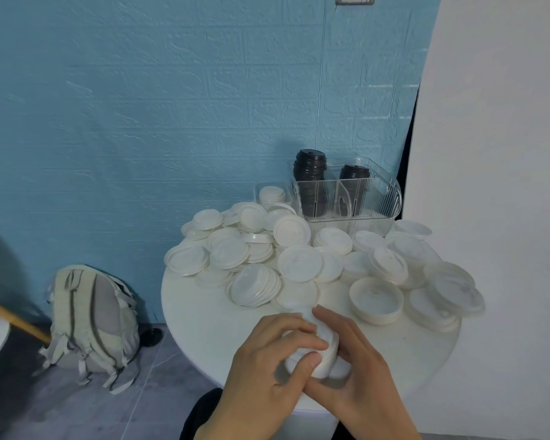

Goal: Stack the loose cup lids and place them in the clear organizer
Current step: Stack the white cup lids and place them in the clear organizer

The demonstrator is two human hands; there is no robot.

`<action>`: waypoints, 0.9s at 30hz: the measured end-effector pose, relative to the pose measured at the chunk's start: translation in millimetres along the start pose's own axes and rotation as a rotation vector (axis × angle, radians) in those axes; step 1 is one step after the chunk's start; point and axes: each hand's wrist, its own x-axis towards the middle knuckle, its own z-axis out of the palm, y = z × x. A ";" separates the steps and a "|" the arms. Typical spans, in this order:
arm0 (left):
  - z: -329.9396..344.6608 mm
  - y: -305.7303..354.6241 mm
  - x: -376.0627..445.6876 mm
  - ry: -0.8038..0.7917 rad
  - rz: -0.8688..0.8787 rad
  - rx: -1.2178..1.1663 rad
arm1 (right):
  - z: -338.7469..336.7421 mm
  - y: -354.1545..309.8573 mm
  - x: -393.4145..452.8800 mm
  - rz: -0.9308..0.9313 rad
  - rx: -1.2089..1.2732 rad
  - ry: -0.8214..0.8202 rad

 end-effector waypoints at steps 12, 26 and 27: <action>-30.3 -27.3 33.3 0.141 -0.282 -0.138 | -2.6 1.6 0.7 0.023 0.002 -0.032; -28.6 -72.4 65.0 -0.094 -0.678 0.311 | -3.1 1.9 1.0 0.033 0.013 -0.043; -28.5 -72.5 64.0 -0.098 -0.673 0.303 | -3.1 1.9 1.2 0.034 0.015 -0.044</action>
